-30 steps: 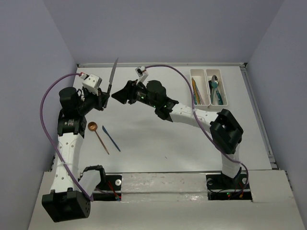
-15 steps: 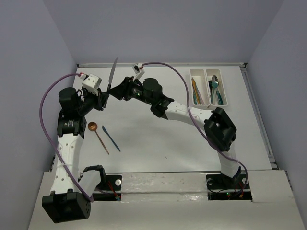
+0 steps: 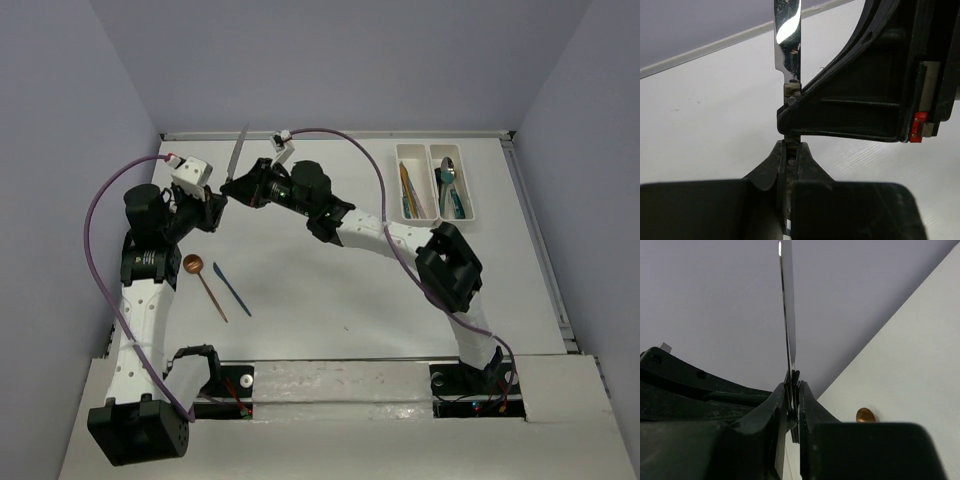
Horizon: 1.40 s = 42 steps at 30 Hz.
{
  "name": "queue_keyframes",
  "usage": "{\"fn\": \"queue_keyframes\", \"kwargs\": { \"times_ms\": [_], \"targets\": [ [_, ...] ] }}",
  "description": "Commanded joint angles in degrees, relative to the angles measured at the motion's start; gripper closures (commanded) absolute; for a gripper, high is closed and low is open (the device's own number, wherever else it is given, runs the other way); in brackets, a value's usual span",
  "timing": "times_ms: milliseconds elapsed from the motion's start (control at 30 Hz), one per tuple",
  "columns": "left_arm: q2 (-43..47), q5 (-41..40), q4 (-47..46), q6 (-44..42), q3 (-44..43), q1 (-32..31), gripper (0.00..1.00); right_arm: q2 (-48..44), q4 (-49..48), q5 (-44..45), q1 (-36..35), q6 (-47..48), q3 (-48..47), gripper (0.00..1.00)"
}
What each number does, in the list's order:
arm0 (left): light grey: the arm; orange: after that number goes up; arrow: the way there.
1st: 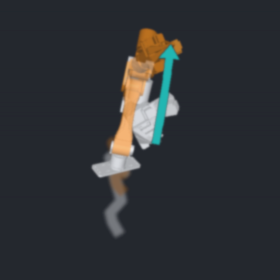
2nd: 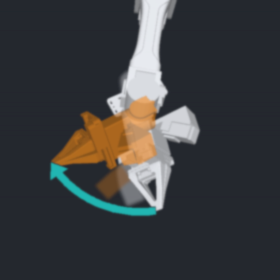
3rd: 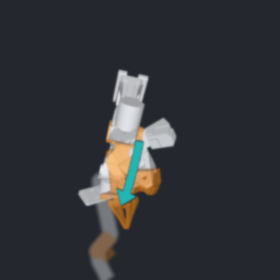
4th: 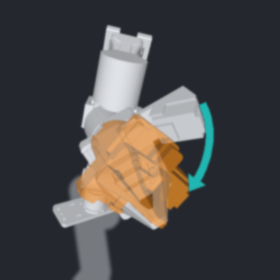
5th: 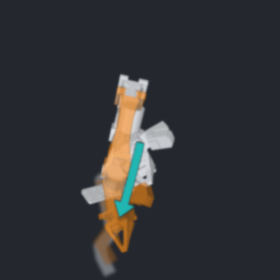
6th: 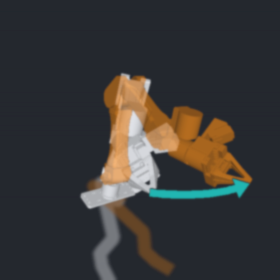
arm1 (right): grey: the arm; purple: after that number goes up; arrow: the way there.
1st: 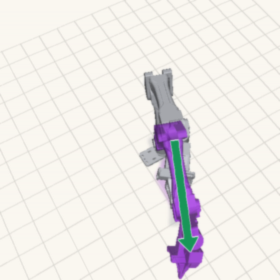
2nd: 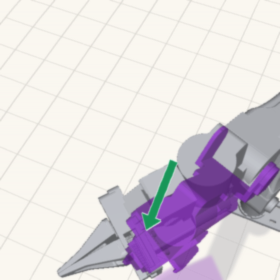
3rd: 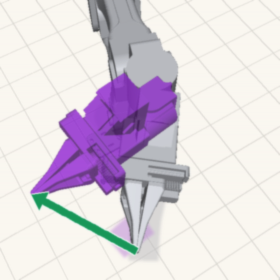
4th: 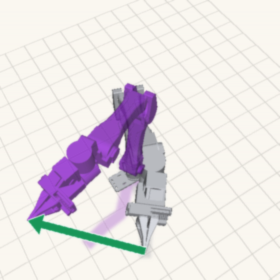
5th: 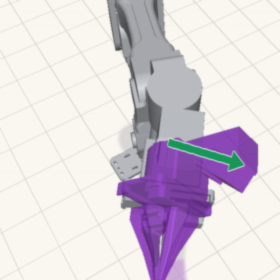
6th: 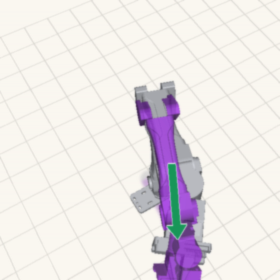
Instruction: Sort the eating utensils into containers
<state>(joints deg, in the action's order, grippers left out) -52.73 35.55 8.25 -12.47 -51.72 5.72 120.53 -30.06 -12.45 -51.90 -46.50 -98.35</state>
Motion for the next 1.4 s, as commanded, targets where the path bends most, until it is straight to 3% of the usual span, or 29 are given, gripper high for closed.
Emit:
{"fn": "queue_keyframes", "kwargs": {
  "times_ms": [0, 67, 133, 167, 233, 367, 400, 500, 700, 867, 1067, 1367],
  "targets": [
    [1.1, 0.5, -3.2, -0.3, 0.4, -0.3, 1.00, 1.3, -2.8, -0.9, -0.6, -1.1, -3.2, 1.00],
    [1.2, 0.2, -2.6, -1.1, 0.7, -0.3, 1.00, 1.0, -2.7, -1.9, -0.6, -0.7, -2.2, 1.00],
    [1.4, 1.4, -0.4, -3.9, 0.7, -0.2, 0.67, -0.6, -2.5, -3.5, 0.7, 0.2, -0.6, 1.00],
    [1.6, 1.6, 0.5, -5.0, 0.7, -0.3, 0.30, -1.6, -2.2, -5.7, 3.0, 0.4, 0.6, 1.00],
    [2.4, 0.4, 2.7, -6.6, 0.7, -0.2, 0.03, -4.8, 1.9, -9.6, 6.6, 2.3, 3.6, 1.00],
    [3.4, -5.9, 3.4, -9.0, 1.7, -0.3, 0.01, -9.8, 22.7, -18.0, 18.1, 12.4, 3.1, 1.00],
    [3.2, -6.8, 3.3, -9.4, 2.6, -0.3, 0.01, -10.9, 33.6, -17.4, 22.6, 18.9, 2.5, 1.00],
    [2.5, -9.9, 1.5, -9.5, 4.9, -0.3, 0.01, -14.5, 50.1, -13.9, 31.5, 30.6, 1.1, 1.00],
    [1.0, -11.2, -0.9, -9.7, 8.5, -0.2, 0.01, -13.8, 67.5, -5.0, 45.1, 40.5, -3.7, 1.00],
    [1.6, -13.0, -1.2, -10.4, 9.5, -0.3, 0.01, -7.3, 71.8, -1.5, 49.8, 42.6, -10.3, 1.00],
    [1.6, -13.3, -1.1, -11.0, 11.0, -0.3, 0.01, 0.5, 73.0, 0.1, 49.8, 43.1, -16.8, 1.00],
    [1.1, -13.0, -1.3, -11.3, 11.6, -0.3, 0.01, 5.6, 72.7, 2.6, 48.7, 38.6, -16.3, 1.00]
  ]
}}
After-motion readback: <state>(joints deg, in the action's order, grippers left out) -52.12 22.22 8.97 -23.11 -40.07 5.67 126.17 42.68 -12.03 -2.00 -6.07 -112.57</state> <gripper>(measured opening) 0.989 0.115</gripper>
